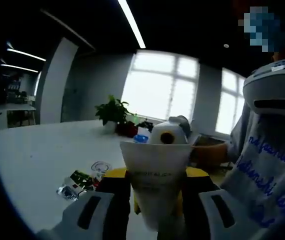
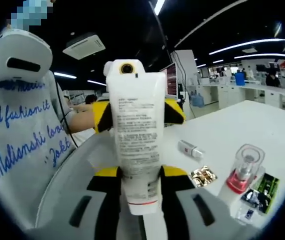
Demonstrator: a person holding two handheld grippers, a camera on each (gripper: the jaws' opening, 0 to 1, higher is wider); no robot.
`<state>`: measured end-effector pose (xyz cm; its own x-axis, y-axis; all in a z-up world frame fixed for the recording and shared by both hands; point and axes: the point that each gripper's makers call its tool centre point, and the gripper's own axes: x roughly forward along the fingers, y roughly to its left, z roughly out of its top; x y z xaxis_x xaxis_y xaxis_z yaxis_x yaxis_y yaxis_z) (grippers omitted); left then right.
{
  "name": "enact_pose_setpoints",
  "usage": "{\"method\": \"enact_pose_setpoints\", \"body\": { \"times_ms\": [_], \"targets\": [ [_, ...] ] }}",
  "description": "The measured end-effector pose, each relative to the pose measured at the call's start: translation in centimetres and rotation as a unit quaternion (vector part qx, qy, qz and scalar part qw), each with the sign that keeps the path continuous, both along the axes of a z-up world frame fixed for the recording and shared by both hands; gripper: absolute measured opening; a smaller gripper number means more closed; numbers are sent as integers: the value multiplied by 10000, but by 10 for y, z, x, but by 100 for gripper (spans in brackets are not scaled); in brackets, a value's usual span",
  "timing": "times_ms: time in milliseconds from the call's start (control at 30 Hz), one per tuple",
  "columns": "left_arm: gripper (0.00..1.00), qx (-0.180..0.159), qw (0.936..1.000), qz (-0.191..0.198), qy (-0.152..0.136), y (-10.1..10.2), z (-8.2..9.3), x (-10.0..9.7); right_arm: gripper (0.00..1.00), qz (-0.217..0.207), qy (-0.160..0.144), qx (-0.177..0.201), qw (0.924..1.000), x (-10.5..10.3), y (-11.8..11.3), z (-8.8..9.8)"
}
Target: Arrange the skincare products in the storage area until every visible bottle or jar stands upright without overlapping.
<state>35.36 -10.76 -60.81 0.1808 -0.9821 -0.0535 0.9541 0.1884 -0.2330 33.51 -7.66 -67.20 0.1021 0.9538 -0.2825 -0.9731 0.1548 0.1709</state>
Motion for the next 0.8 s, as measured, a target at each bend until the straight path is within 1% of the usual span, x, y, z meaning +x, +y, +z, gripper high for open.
{"method": "enact_pose_setpoints", "body": {
  "times_ms": [100,133,200,333,367,467,500,567,600,633,667,700,733,767,800],
  "targets": [
    [36,-76,9994,338,62,2,2,10,30,-309,-64,-64,9995,5,0,3],
    [36,-119,9987,481,82,4,3,13,29,-489,-64,-94,9987,8,-1,4],
    [36,-202,9973,700,115,6,5,19,29,-688,-65,-87,9976,12,-1,6],
    [36,-224,9951,955,124,8,5,25,28,-1007,-167,-194,9946,15,1,7],
    [36,-224,9943,1036,119,9,5,27,27,-1175,-166,-227,9927,18,1,7],
    [36,-233,9921,1221,143,10,5,31,27,-1408,-193,-298,9894,20,3,5],
    [36,-255,9915,1272,136,10,5,32,28,-1505,-49,-287,9882,20,5,3],
    [36,-297,9899,1379,159,11,6,34,32,-1617,5,-253,9865,21,8,0],
    [36,-285,9890,1440,163,12,5,35,31,-1661,14,-262,9858,21,8,-1],
    [36,-261,9886,1475,173,12,4,36,28,-1960,4,-254,9803,27,5,-2],
    [36,-250,9878,1524,183,12,3,37,27,-2061,8,-284,9781,29,4,-3],
    [36,-248,9854,1674,179,14,3,39,27,-2100,5,-286,9773,30,6,-4],
    [36,-227,9842,1749,154,14,2,40,27,-2277,35,-338,9731,33,4,-6],
    [36,-241,9819,1875,152,15,2,42,28,-2306,-30,-414,9722,33,5,-8],
    [36,-279,9801,1958,186,16,3,43,28,-2425,-132,-504,9688,36,4,-9]
  ]
}}
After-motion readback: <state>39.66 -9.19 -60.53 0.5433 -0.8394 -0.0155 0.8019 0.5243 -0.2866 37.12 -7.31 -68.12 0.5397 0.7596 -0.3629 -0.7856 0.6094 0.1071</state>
